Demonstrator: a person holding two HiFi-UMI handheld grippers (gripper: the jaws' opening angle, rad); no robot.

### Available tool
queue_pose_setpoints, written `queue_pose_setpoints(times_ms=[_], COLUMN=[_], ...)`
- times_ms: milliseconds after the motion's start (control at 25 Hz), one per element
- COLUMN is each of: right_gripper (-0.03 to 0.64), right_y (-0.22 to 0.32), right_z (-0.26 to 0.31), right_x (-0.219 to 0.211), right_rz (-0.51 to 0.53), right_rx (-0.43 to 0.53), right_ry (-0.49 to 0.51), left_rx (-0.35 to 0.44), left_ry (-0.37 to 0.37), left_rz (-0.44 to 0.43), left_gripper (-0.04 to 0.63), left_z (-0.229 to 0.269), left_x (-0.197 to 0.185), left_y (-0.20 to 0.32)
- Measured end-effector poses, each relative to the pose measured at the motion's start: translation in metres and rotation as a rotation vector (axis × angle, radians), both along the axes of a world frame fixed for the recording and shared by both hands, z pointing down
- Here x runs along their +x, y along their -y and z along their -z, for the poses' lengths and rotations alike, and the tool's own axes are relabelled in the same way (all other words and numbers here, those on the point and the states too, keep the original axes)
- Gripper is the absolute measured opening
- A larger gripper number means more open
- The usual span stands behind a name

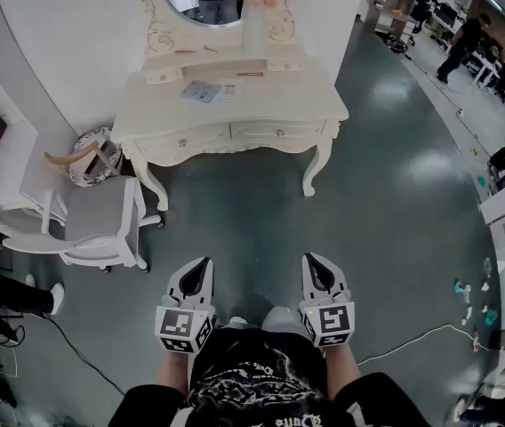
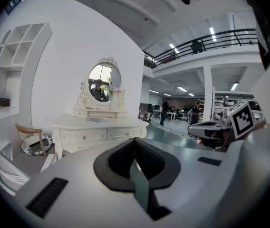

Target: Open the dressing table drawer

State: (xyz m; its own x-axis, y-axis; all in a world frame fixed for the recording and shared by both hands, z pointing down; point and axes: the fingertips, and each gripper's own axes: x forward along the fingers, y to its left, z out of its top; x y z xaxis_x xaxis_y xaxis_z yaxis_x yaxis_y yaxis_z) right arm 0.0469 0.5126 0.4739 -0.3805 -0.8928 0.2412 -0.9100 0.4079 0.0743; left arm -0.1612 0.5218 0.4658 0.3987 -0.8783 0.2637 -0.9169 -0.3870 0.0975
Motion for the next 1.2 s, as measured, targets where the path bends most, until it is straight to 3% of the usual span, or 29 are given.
queue_pose_setpoints(times_ms=[280,480,960,1200], right_gripper=[0.009,0.009,0.011,0.011], right_y=[0.013,0.033,0.126,0.177], right_z=[-0.002,0.002,0.005,0.006], right_x=[-0.006,0.004,0.035,0.046], right_rz=[-0.007,-0.012,0.022,0.094], right_rx=[0.007,0.014,-0.001,-0.018], right_ry=[-0.012,0.016,0.065,0.083], left_rx=[-0.007,-0.012,-0.014,-0.011], left_ry=[-0.013,-0.056,-0.066,-0.080], left_rz=[-0.006,0.049,0.078,0.127], left_gripper=[0.017,0.017,0.017,0.017], left_z=[-0.004,-0.004,0.003,0.005], left_x=[-0.005,-0.012,0.025,0.047], left_y=[0.005,0.027,0.106,0.146])
